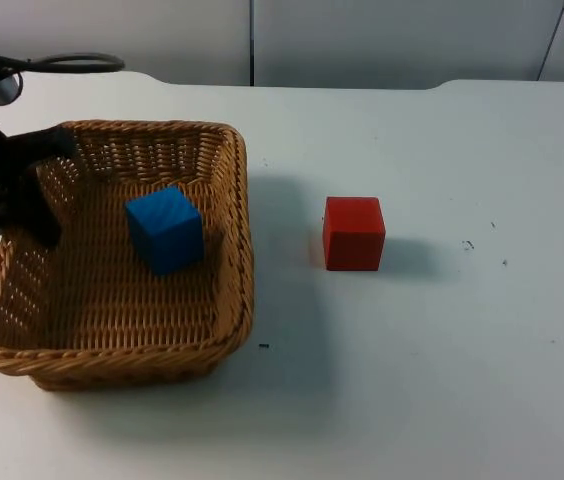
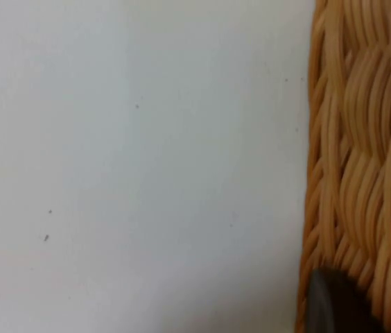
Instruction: Pick up the basket with the left hand and place the blue cube into the basket with the right hand.
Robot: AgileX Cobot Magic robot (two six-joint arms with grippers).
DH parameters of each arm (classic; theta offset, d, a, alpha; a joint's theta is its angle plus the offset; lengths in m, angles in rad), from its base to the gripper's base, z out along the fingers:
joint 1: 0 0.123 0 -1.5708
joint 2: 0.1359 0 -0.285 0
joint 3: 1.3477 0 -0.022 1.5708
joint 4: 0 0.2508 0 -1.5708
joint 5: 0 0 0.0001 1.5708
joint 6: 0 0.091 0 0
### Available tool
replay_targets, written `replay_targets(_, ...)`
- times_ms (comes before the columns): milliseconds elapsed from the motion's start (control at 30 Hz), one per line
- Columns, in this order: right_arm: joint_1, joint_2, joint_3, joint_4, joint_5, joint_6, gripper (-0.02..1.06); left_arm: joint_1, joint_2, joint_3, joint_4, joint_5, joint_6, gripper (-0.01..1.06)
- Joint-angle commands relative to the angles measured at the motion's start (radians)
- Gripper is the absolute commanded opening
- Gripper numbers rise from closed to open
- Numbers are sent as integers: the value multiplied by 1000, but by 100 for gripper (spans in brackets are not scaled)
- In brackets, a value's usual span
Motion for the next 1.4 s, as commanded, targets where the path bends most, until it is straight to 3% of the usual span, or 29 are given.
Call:
replay_targets(0, 1, -6, 5, -2, 2, 2, 79, -1, 11, 1, 25, -12, 27, 3)
replay_targets(67, 1, -6, 5, -4, 1, 2, 79, -1, 11, 1, 17, -12, 27, 15)
replay_targets(167, 1, -6, 5, -4, 1, 2, 79, -1, 11, 1, 13, -12, 23, 48)
replay_targets(200, 1, -6, 5, -4, 1, 2, 79, -1, 11, 1, 13, -12, 23, 48)
replay_targets(267, 1, -6, 5, -4, 1, 2, 79, -1, 11, 1, 13, -7, 23, 77)
replay_targets(300, 1, -6, 5, -4, 1, 2, 79, -1, 11, 1, 17, -7, 23, 97)
replay_targets(333, 1, -6, 5, -4, 1, 2, 79, -1, 11, 1, 17, -7, 23, 97)
replay_targets(367, 1, -6, 5, -4, 1, 2, 79, -1, 11, 1, 17, -7, 23, 105)
replay_targets(833, 1, -6, 5, -4, 9, 2, 79, 50, -71, -10, 21, -14, 19, 105)
replay_targets(1000, 1, -6, 5, -24, 4, 2, 79, 89, -149, -10, 17, 23, -14, 105)
replay_targets(1133, 1, -6, 5, -36, -21, 2, 79, 109, -285, -10, 23, 76, -18, 105)
replay_targets(1367, 1, -6, 5, -77, -36, 2, 79, 109, -533, -10, 23, 69, -15, 105)
